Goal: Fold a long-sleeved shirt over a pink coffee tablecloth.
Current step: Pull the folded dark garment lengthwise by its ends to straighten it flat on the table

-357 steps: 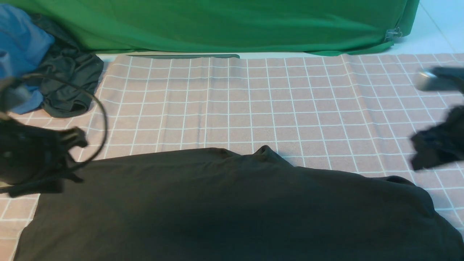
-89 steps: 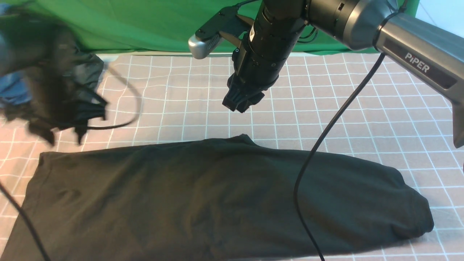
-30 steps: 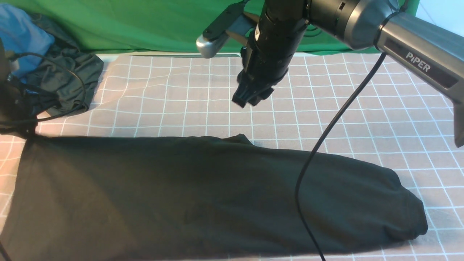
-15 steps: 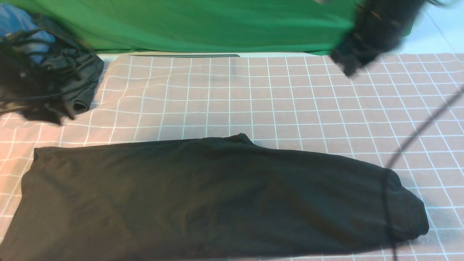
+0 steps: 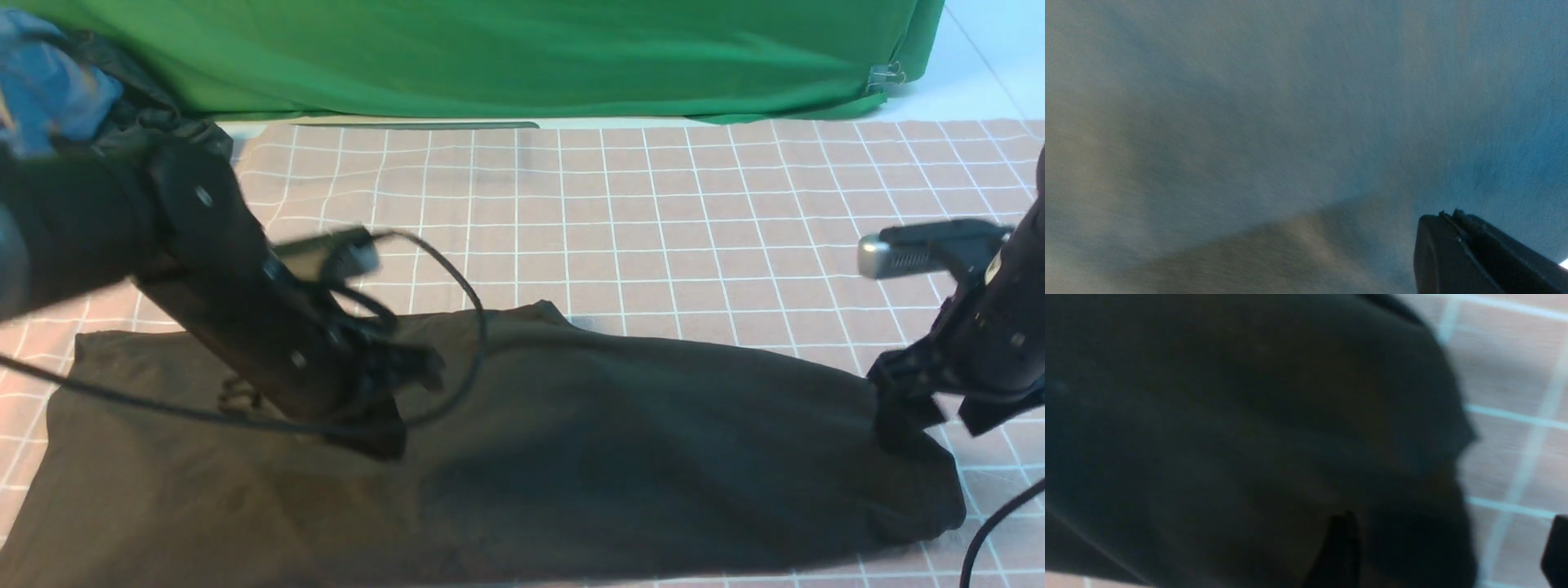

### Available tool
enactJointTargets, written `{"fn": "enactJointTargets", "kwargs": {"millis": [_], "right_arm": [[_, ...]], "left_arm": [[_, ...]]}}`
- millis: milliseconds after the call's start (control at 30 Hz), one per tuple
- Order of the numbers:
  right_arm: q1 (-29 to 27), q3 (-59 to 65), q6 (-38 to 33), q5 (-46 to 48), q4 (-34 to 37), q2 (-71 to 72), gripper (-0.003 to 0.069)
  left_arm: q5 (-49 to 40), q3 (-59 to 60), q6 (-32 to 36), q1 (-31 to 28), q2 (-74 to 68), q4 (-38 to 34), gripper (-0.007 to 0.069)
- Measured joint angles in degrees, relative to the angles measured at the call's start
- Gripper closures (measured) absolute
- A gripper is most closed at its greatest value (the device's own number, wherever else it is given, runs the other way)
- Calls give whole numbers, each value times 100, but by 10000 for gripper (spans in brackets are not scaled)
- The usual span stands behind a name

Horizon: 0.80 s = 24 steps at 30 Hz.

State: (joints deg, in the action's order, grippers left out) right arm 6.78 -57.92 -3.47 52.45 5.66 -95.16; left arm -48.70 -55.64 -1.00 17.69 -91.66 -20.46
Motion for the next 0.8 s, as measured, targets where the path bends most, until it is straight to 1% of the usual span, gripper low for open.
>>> {"fn": "enactJointTargets", "kwargs": {"millis": [133,300,367,400,433,467,533,567,633,667,700,800], "right_arm": [[0,171,-25,-344,113,-74,-29],[0,176,-25,-400,230,-408,-30],[0,176,-103,-400,304,-523,-20],[28,176,-161,-400,340,-600,4],[65,167,-245,-379,292,-653,50],[93,162,-285,-379,276,-659,77],[158,156,-410,-379,258,-680,182],[205,149,-480,-379,263,-693,257],[279,122,-651,-371,362,-712,432],[294,105,-689,-354,374,-712,494],[301,96,-709,-326,382,-712,527],[271,56,-663,-208,234,-687,532]], "left_arm": [[183,185,-99,195,7,-7,612],[211,233,-184,214,113,29,612],[211,233,-204,221,173,34,612],[211,233,-229,222,249,39,612],[211,233,-249,222,319,45,612],[205,233,-263,222,372,53,612],[205,233,-288,222,508,85,612],[205,233,-311,222,594,130,612],[194,233,-406,222,763,246,612],[167,233,-463,222,870,371,612],[136,233,-538,222,992,474,612],[-37,233,-881,222,1408,1014,612]]}}
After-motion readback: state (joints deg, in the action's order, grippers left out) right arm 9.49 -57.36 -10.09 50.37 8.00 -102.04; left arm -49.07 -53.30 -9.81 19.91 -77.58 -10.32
